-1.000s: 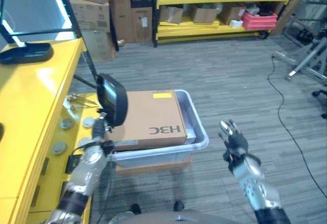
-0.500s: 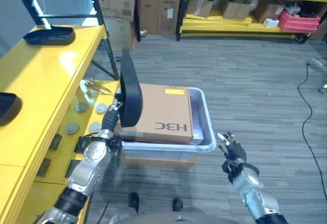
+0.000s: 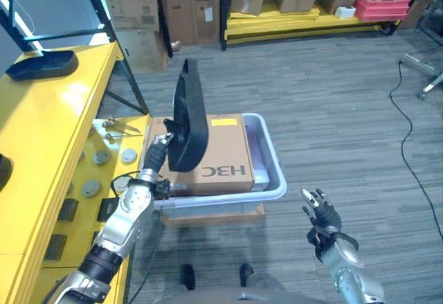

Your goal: Move parts from the plastic box to the shelf.

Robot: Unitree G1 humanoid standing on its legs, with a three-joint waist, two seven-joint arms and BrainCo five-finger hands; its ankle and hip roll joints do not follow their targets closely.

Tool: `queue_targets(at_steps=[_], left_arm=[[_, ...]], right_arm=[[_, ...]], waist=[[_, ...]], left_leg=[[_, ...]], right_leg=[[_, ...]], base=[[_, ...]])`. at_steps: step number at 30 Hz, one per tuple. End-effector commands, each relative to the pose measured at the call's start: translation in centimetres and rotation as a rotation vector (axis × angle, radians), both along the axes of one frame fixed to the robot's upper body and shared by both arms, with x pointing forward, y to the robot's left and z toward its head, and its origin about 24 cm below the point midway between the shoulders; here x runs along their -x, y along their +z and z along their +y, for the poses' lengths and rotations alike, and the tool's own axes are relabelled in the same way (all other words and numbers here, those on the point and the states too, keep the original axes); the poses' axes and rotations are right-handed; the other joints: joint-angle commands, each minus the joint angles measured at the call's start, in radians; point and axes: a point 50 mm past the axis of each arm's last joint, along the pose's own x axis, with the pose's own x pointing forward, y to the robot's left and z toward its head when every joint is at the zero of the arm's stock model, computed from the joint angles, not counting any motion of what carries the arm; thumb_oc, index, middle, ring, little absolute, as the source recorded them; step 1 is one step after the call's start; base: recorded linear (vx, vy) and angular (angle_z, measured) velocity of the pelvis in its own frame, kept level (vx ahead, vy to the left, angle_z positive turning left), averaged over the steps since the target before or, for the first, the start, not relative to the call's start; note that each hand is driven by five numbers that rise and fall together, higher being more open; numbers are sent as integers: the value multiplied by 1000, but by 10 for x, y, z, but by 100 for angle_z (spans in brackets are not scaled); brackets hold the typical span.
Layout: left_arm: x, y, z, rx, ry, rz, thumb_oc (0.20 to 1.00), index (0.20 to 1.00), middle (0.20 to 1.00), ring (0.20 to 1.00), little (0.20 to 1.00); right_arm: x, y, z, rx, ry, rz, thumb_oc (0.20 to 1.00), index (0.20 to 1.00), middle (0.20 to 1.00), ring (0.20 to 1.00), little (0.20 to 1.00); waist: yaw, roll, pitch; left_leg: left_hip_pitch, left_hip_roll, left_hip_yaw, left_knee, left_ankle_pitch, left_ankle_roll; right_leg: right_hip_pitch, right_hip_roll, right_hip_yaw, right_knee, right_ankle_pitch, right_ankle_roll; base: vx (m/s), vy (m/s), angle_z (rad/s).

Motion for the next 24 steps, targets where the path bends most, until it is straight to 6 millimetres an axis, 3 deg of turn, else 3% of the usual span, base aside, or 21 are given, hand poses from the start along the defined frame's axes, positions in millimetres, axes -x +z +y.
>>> queue_targets(at_steps=[1,3,4,6,10,14,24], left_arm=[[-26,29,-2,-8,110,-157,200,200,200,200,200],[-34,30,-3,-14,173,-176,200,200,200,200,200],[-35,30,-3,-14,173,-177,200,200,200,200,200],[-48,46,-2,-18,256,-249,200,200,200,200,200],[-64,66,0,6,328,-322,200,200,200,200,200],[-74,84,-6,18,376,-395,200,200,200,200,200],[-80,86,0,-17,410,-414,200,200,200,200,200]], right_arm=[[-28,33,10,35,74,-192,1000,1000,1000,1000,1000],[-48,46,18,50,115,-247,1000,1000,1000,1000,1000],[-48,47,18,51,115,-248,1000,1000,1000,1000,1000],[-79,74,31,61,175,-346,1000,1000,1000,1000,1000],[-102,98,43,52,213,-419,1000,1000,1000,1000,1000],[-109,111,44,55,235,-460,1000,1000,1000,1000,1000],[-110,122,36,60,231,-498,1000,1000,1000,1000,1000]], waist=[[9,-48,-2],[15,-44,23],[15,-44,24],[26,-45,73],[22,-51,129],[9,-72,205],[-2,-86,246]], left_leg=[[-21,0,5,54,-32,23],[-37,-6,32,59,-40,25],[-37,-6,33,59,-40,25],[-83,-6,71,58,-41,30],[-151,-3,87,76,-30,27],[-250,17,66,152,-20,12],[-273,27,60,155,-11,-1]], right_leg=[[-83,-44,58,65,43,34],[-107,-67,46,44,68,51],[-108,-67,47,44,68,51],[-161,-93,28,29,90,69],[-214,-92,38,27,102,70],[-291,-73,50,85,94,49],[-312,-74,42,84,98,36]], base=[[-20,71,-32],[-68,70,-45],[-199,87,-56],[-277,70,-50],[-193,18,-49],[-115,-48,0],[-7,1,0]])
